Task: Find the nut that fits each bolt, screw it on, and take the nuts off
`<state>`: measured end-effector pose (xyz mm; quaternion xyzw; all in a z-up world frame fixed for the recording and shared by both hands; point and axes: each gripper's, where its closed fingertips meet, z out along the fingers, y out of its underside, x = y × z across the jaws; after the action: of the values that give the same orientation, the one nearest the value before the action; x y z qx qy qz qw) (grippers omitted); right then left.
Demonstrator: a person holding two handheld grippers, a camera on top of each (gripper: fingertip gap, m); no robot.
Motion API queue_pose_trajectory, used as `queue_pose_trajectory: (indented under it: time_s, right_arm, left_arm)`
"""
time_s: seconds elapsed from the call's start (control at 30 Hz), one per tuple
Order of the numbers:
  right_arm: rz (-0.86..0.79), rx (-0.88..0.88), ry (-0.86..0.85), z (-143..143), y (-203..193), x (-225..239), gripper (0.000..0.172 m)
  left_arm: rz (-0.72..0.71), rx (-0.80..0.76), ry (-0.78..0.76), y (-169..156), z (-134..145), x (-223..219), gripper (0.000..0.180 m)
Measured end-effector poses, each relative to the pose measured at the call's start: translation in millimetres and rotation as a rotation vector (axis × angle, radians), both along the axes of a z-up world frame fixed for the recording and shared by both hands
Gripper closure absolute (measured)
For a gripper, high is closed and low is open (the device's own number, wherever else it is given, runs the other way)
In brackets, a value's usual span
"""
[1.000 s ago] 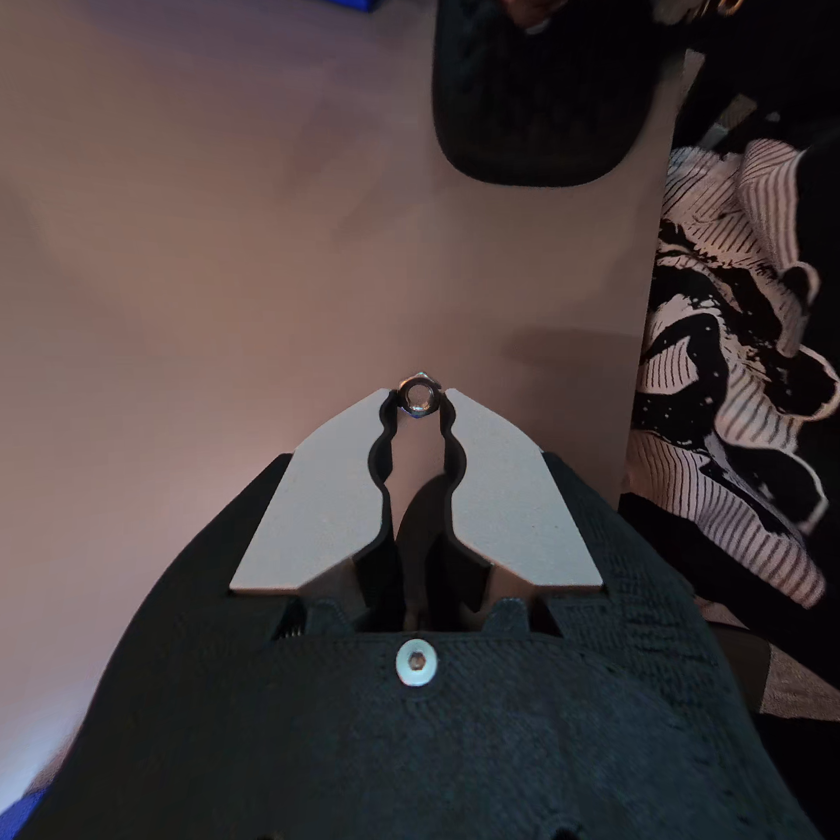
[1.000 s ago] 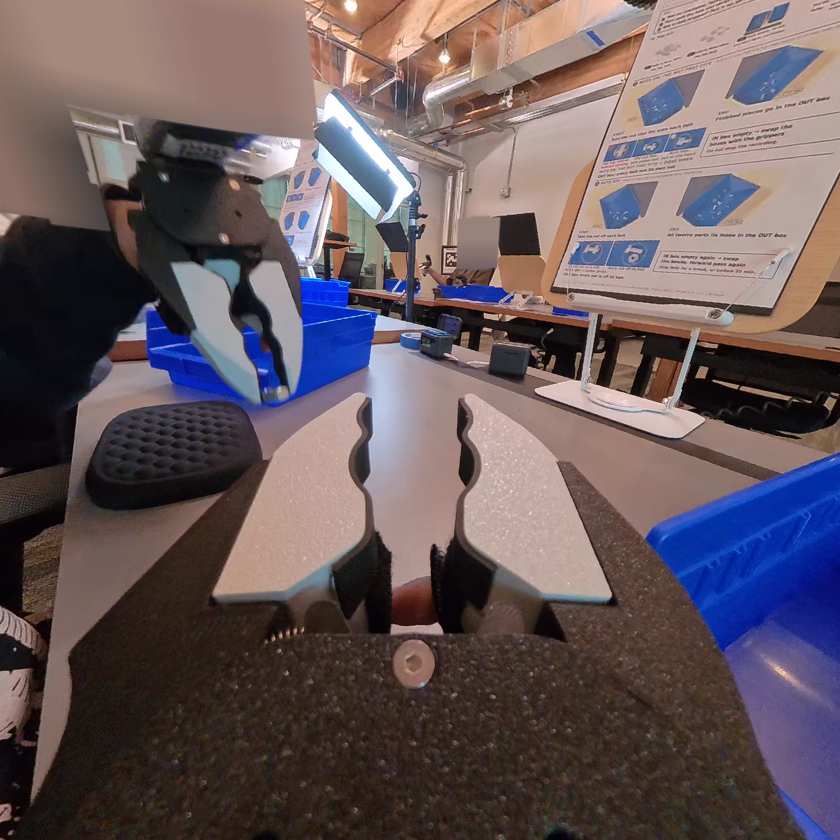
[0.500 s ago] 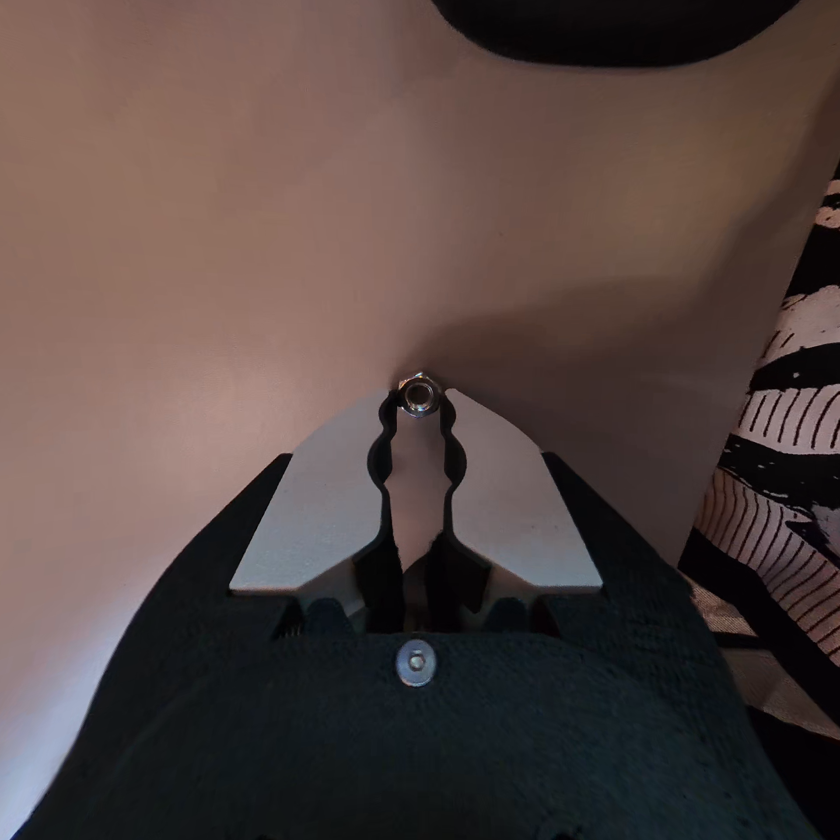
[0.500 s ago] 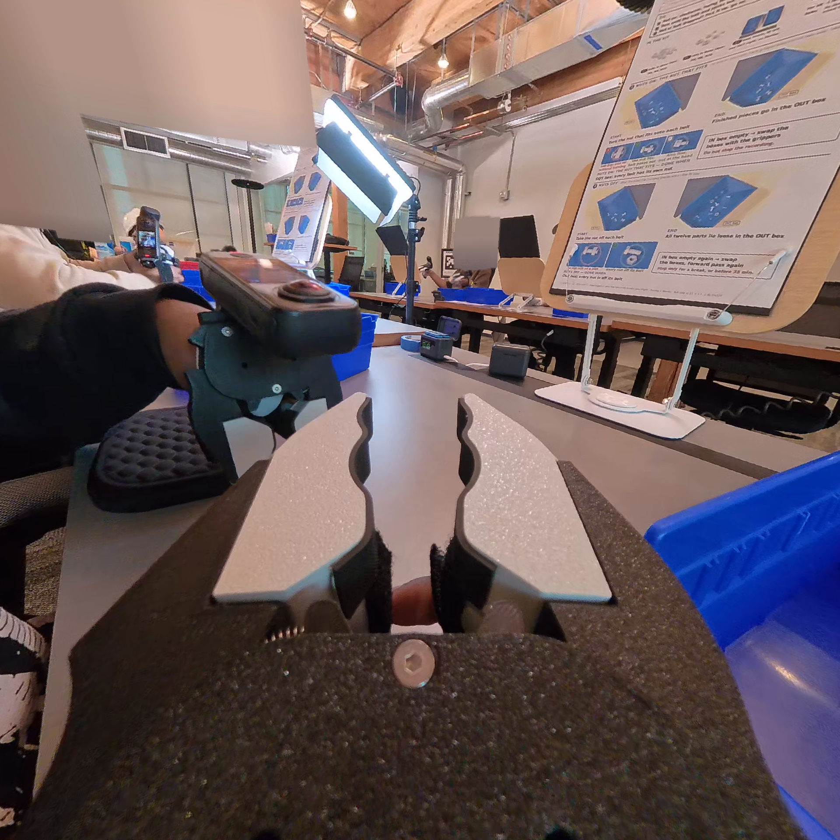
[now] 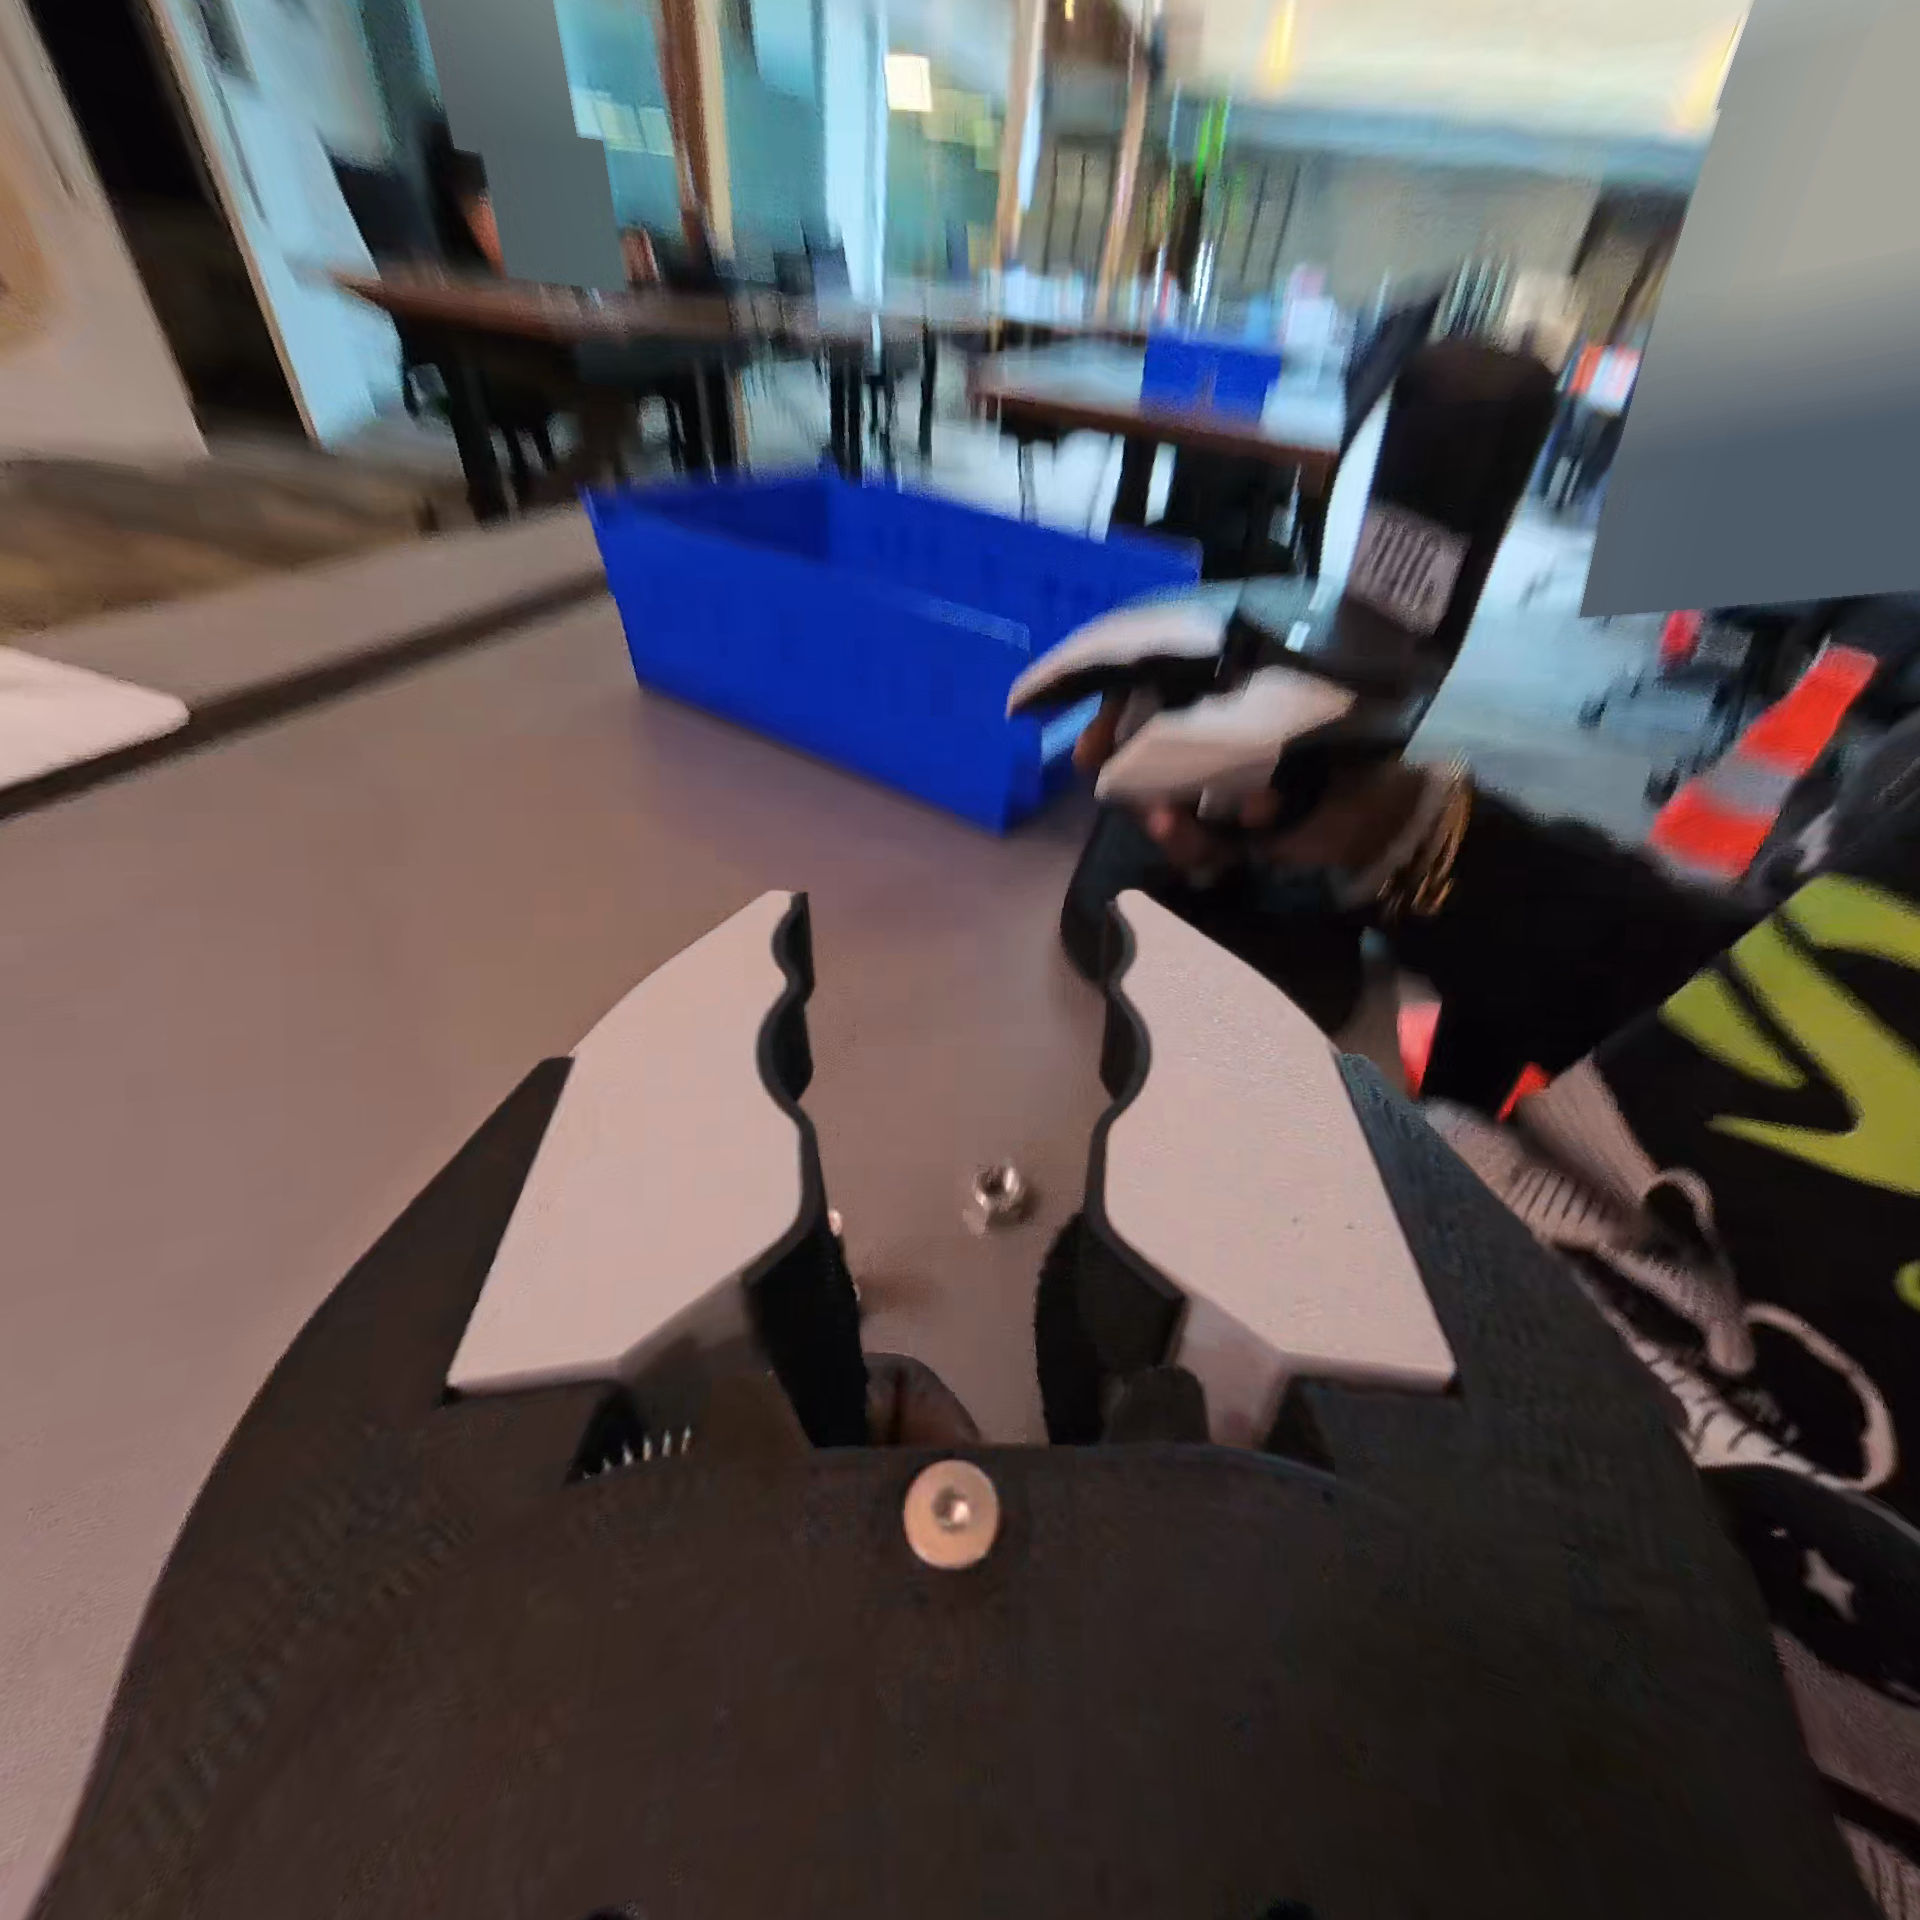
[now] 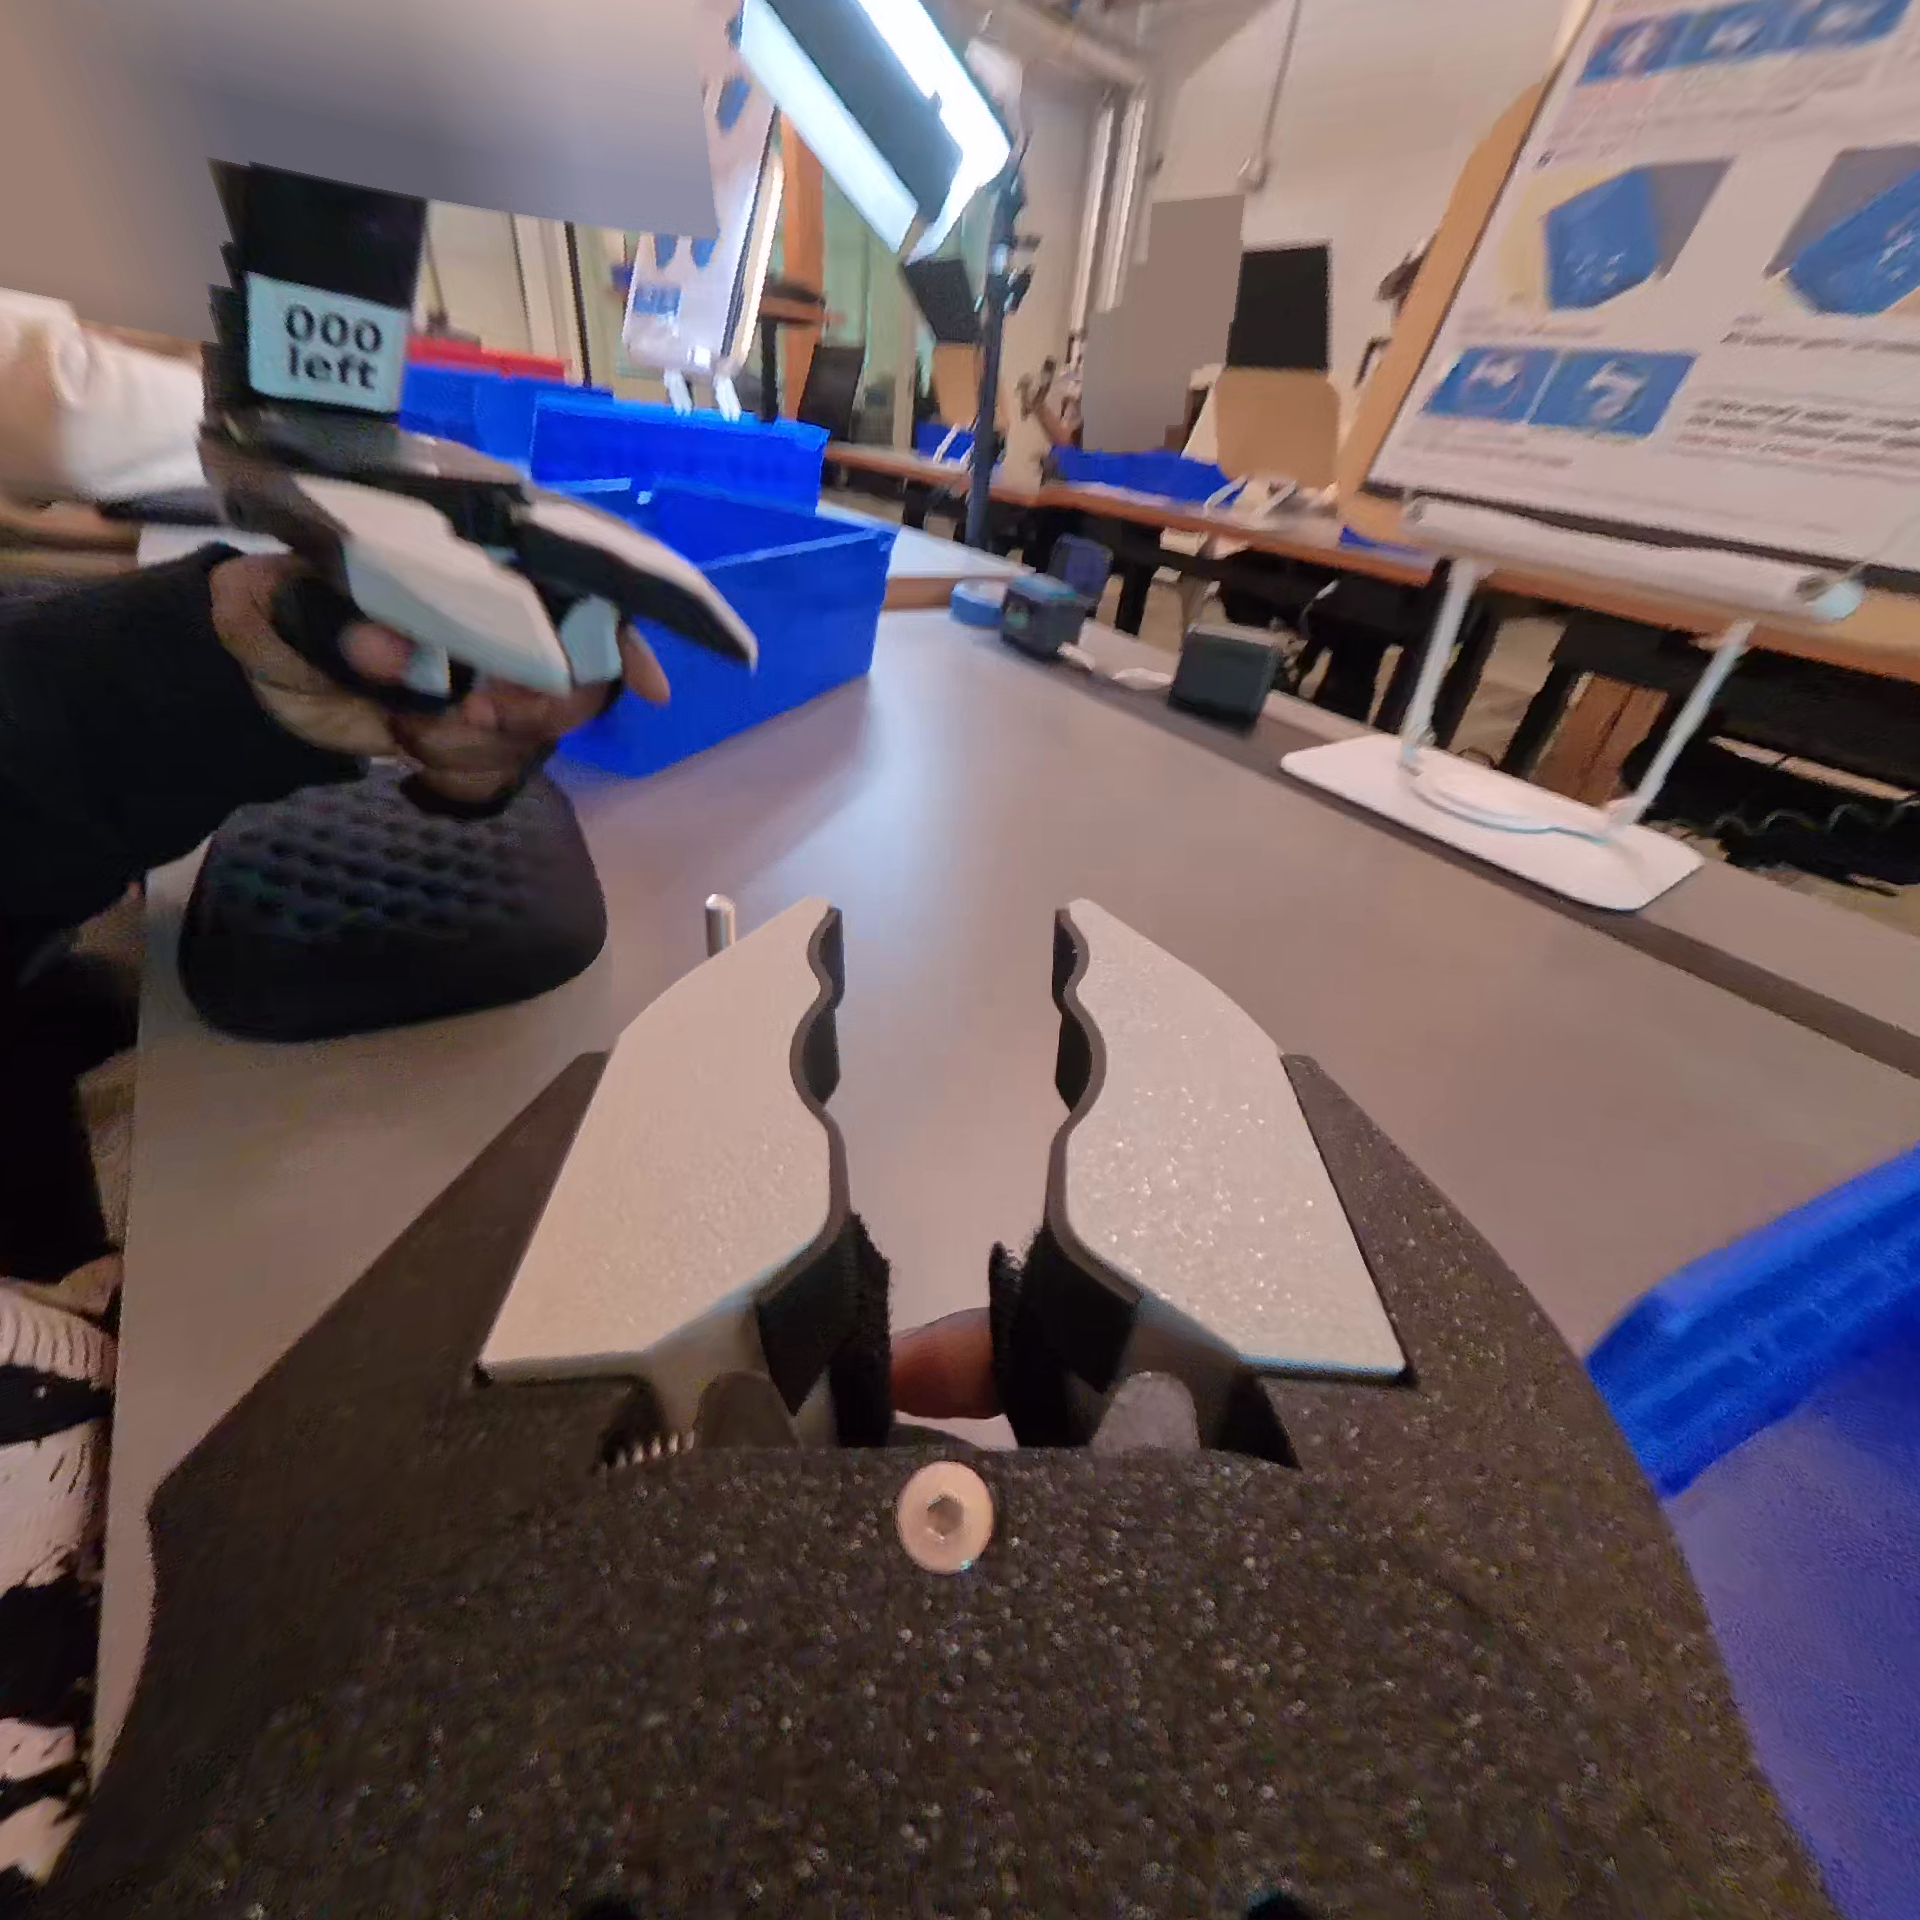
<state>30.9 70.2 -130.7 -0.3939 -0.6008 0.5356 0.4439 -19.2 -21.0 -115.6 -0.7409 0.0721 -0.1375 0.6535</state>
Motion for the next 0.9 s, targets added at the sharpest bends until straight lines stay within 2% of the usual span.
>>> queue_pose_trajectory:
  time_s: [0.07,0.17,0.27,0.37,0.5,0.6,0.67,0.7,0.77,0.9]
  right_arm:
    - [0.03,0.032,-0.069,-8,-8,-7,0.13]
    - [0.089,0.01,-0.166,-13,-27,-21,0.129]
    - [0.164,-0.034,-0.266,-18,-55,-41,0.133]
    - [0.243,0.001,-0.376,-38,-84,-60,0.136]
    - [0.232,0.045,-0.512,-70,-94,-81,0.143]
    - [0.272,0.048,-0.535,-78,-102,-84,0.146]
    - [0.266,0.072,-0.533,-81,-102,-87,0.155]
    - [0.27,0.078,-0.529,-81,-103,-88,0.162]
    - [0.248,0.085,-0.517,-77,-98,-88,0.162]
    - [0.226,-0.032,-0.423,-35,-91,-84,0.162]
  left_arm:
    - [0.044,0.139,-0.061,-15,11,-8,0.121]
    - [0.06,0.203,-0.074,-29,3,-12,0.112]
    - [0.041,0.291,-0.117,-39,12,-12,0.112]
    - [0.014,0.287,-0.142,-40,10,-12,0.112]
    - [0.009,0.284,-0.108,-40,9,-8,0.112]
    - [-0.001,0.276,-0.086,-40,7,-5,0.112]
    - [0.001,0.266,-0.073,-39,5,-4,0.112]
    - [0.004,0.261,-0.064,-38,4,-4,0.112]
    - [0.036,0.253,-0.041,-36,3,-5,0.112]
    - [0.249,0.187,0.056,-26,-3,-22,0.113]
